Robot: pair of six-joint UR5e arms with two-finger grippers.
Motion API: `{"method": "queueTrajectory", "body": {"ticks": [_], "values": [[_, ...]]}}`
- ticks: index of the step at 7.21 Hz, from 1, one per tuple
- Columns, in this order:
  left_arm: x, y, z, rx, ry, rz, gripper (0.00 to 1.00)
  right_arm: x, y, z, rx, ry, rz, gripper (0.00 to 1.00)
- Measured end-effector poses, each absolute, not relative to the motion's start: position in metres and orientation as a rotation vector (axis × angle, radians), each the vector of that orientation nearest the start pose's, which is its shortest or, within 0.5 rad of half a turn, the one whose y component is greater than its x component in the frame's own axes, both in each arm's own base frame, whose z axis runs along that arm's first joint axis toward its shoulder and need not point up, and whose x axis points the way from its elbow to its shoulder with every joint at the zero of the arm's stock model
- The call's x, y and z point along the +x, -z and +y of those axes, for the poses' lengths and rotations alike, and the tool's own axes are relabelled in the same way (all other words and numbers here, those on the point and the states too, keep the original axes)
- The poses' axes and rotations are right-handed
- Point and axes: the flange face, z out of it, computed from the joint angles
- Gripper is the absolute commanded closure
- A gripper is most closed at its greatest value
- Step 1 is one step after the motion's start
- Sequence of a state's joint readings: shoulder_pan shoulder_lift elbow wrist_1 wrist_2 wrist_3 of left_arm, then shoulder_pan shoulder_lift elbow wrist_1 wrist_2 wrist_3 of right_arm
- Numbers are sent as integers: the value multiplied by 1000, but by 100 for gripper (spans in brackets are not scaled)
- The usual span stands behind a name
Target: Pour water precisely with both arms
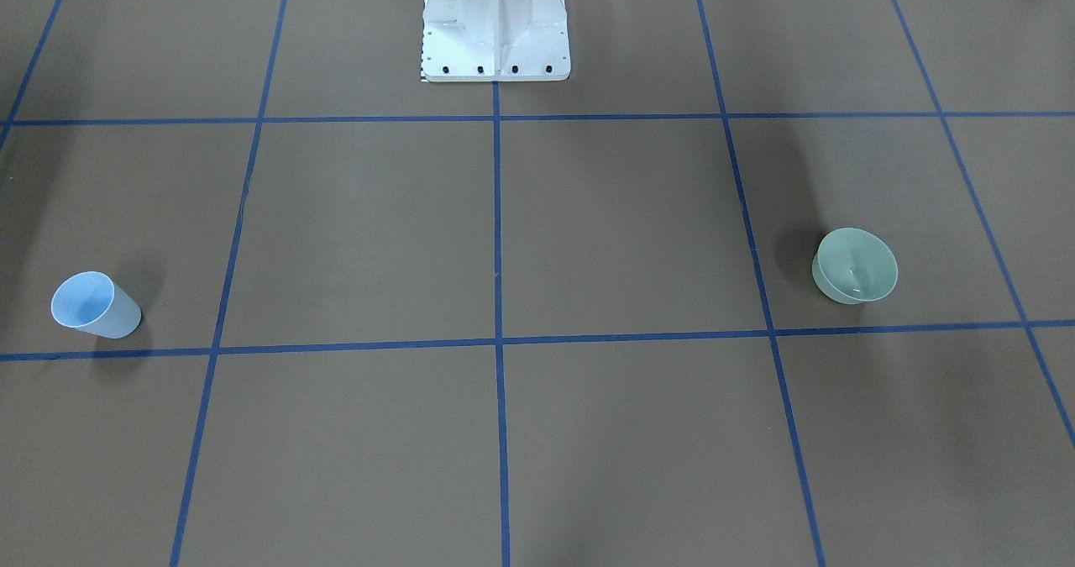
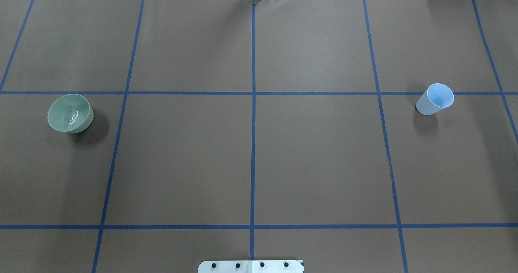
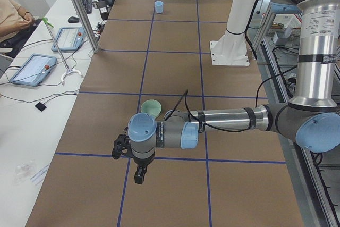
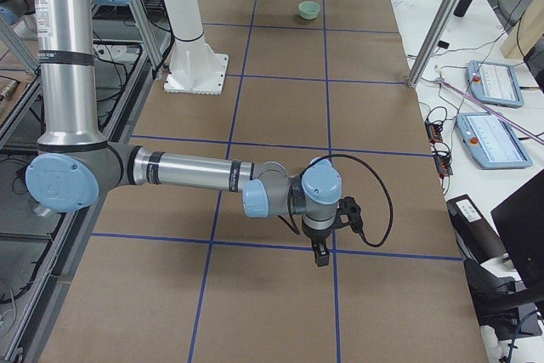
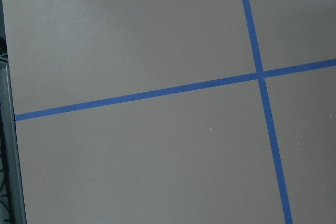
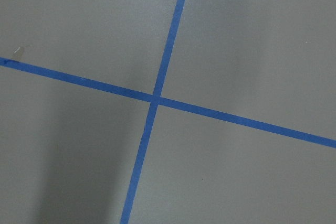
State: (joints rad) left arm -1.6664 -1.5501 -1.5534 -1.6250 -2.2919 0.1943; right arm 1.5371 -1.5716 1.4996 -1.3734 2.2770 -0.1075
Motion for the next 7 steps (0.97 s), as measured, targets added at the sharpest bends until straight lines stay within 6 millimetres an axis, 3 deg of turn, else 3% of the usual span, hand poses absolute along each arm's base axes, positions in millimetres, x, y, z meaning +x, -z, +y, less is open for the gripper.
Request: {"method": "queueTrajectory", "body": {"ticks": [3, 7], "values": [[-110, -640, -477, 104, -66, 727, 0, 52, -680, -497, 143, 177, -700, 0], [-108, -634, -475, 118, -72, 727, 0, 52, -680, -496, 148, 180, -701, 0]]}}
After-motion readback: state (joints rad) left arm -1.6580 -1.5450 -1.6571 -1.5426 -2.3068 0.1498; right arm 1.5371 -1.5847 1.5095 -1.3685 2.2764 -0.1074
